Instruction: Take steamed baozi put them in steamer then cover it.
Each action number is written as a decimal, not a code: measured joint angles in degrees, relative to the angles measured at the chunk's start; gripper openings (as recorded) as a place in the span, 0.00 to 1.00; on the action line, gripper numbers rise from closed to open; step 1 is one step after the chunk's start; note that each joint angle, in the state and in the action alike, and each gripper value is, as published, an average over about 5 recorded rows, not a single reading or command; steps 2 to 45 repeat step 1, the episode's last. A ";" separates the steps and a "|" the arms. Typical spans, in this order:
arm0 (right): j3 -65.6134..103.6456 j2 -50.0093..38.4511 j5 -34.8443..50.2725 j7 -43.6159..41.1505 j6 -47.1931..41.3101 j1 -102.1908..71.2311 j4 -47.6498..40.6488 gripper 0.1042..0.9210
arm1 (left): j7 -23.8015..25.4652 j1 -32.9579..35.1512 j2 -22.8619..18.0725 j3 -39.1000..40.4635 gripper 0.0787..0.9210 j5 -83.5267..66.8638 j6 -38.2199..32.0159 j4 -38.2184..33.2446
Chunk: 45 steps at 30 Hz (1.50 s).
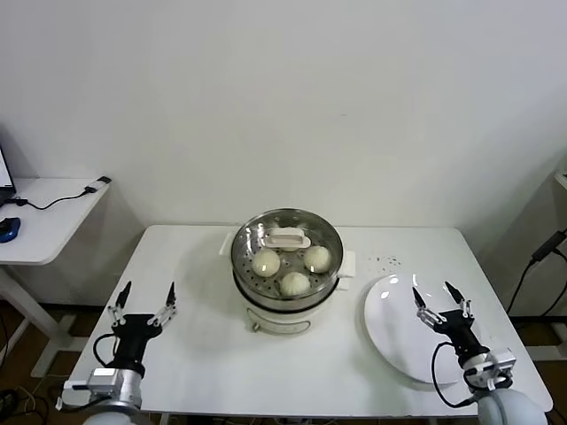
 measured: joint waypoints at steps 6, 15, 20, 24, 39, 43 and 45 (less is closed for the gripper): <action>0.03 0.06 0.03 -0.03 0.01 -0.03 0.02 0.88 | 0.10 0.00 -0.09 -0.02 0.88 -0.05 -0.06 -0.03; 0.03 0.06 0.03 -0.03 0.01 -0.03 0.02 0.88 | 0.10 0.00 -0.09 -0.02 0.88 -0.05 -0.06 -0.03; 0.03 0.06 0.03 -0.03 0.01 -0.03 0.02 0.88 | 0.10 0.00 -0.09 -0.02 0.88 -0.05 -0.06 -0.03; 0.03 0.06 0.03 -0.03 0.01 -0.03 0.02 0.88 | 0.10 0.00 -0.09 -0.02 0.88 -0.05 -0.06 -0.03; 0.03 0.06 0.03 -0.03 0.01 -0.03 0.02 0.88 | 0.10 0.00 -0.09 -0.02 0.88 -0.05 -0.06 -0.03; 0.03 0.06 0.03 -0.03 0.01 -0.03 0.02 0.88 | 0.10 0.00 -0.09 -0.02 0.88 -0.05 -0.06 -0.03; 0.03 0.06 0.03 -0.03 0.01 -0.03 0.02 0.88 | 0.10 0.00 -0.09 -0.02 0.88 -0.05 -0.06 -0.03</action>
